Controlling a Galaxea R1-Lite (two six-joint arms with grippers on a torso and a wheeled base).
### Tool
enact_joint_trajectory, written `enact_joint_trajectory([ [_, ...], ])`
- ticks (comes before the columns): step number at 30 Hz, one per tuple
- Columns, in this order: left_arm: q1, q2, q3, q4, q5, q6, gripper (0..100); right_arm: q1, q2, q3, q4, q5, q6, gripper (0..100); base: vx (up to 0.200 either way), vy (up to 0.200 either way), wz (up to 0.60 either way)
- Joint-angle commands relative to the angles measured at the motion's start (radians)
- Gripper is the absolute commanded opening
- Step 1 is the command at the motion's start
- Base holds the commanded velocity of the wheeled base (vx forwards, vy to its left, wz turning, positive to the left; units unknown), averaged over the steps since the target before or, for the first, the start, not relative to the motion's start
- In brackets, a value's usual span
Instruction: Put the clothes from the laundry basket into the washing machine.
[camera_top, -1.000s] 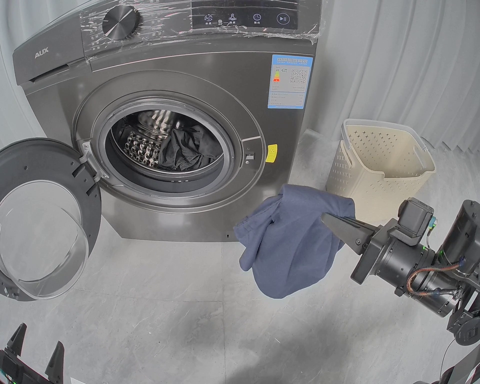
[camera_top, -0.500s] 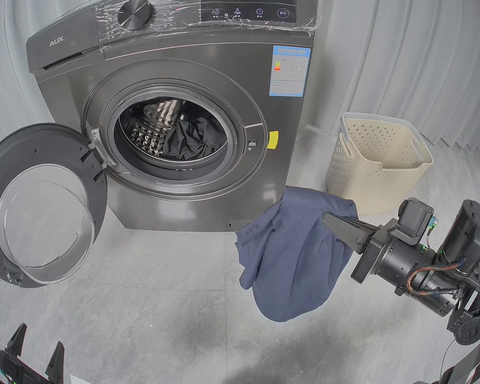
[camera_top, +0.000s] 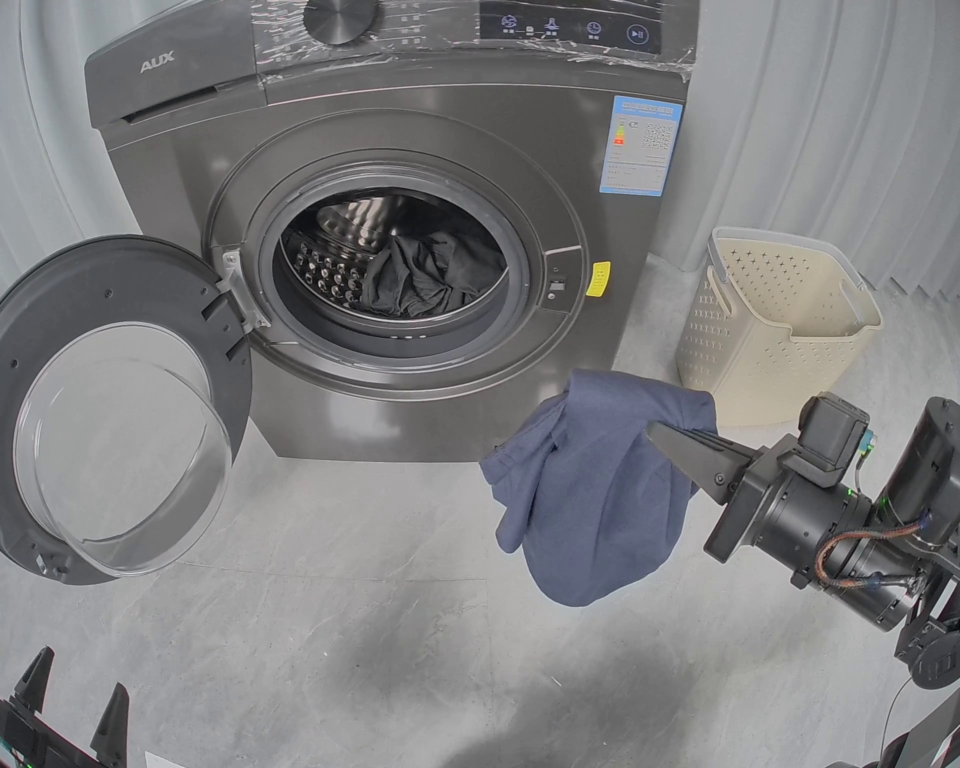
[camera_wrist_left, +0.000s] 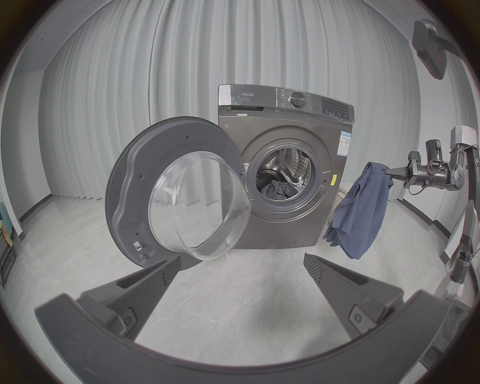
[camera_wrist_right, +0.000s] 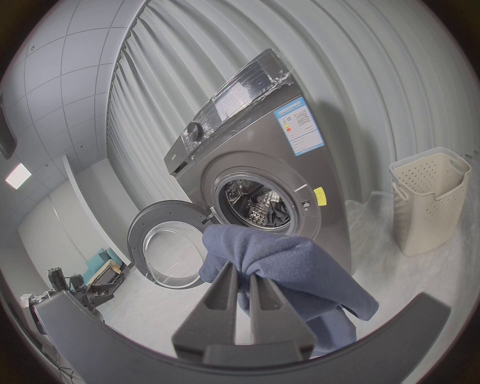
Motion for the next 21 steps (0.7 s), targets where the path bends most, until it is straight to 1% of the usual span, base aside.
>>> enact_joint_trajectory([
  [1,0.000,-0.012,0.013,0.000,0.000,0.000,100,0.000,0.000,0.000,0.000,0.000,0.000,0,0.000,0.200,0.00],
  [3,0.000,-0.012,0.015,0.000,0.000,-0.002,100,0.002,0.000,0.003,0.000,0.002,0.000,0,0.000,0.200,0.00],
  [5,0.000,-0.012,0.015,0.000,0.000,-0.005,100,0.000,0.000,0.003,0.000,0.002,0.000,0,0.000,0.000,0.00],
  [18,0.000,-0.012,0.015,0.000,0.000,-0.003,100,0.000,0.000,0.007,0.000,-0.003,0.002,0,0.000,0.000,0.00],
  [21,0.000,-0.012,0.013,0.000,0.002,-0.005,100,0.000,0.000,0.009,0.000,-0.003,0.002,0,0.000,-0.200,0.00],
])
